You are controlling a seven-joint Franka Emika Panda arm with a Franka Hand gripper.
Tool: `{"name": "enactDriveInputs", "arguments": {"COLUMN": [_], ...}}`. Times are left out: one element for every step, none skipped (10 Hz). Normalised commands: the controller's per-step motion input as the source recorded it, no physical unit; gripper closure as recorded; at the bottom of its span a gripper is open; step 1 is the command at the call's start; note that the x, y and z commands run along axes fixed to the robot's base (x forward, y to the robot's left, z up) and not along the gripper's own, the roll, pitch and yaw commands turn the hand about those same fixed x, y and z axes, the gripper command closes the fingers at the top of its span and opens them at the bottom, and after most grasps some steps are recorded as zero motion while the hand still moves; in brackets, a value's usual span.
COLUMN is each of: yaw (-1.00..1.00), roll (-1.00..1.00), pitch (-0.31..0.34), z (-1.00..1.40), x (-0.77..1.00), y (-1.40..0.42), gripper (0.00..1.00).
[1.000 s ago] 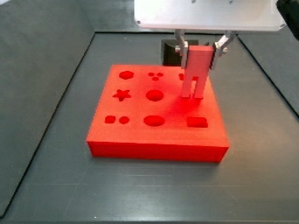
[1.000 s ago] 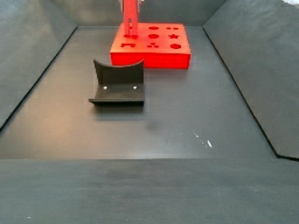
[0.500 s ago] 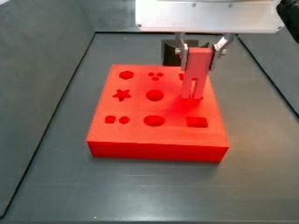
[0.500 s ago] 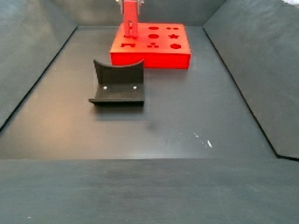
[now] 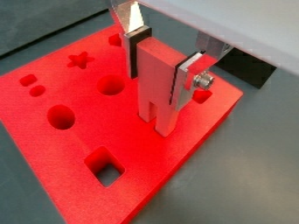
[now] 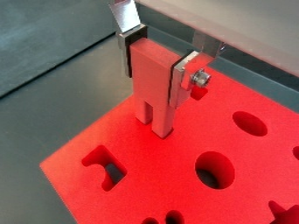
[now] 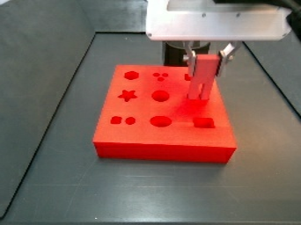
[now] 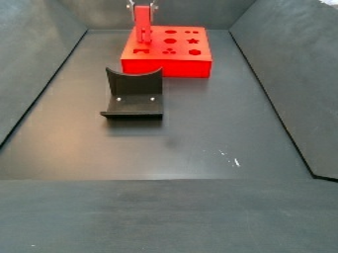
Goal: Insert the double-square object.
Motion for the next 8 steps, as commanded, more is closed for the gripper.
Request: {"name": "enactDriveInputs", "arguments": {"yaw": [-0.01, 0.00, 0.00, 0.00, -0.01, -0.03, 0.00, 0.00], "roll": [0.21, 0.20, 0.19, 0.17, 0.21, 0.17, 0.00, 0.00], "pitch": [0.006, 0.023, 0.019, 0.004, 0.019, 0.011, -0.017, 0.000], "z": [-0.67, -0.61, -0.52, -0.50, -0.51, -0.41, 0.00, 0.00], "x": [0.00, -0.10, -0.01, 0.00, -0.01, -0.08, 0.00, 0.00], "y": [0.00, 0.00, 0.00, 0.00, 0.00, 0.00, 0.00, 0.00], "gripper": [1.00, 1.00, 1.00, 1.00, 1.00, 1.00, 1.00, 1.00]}}
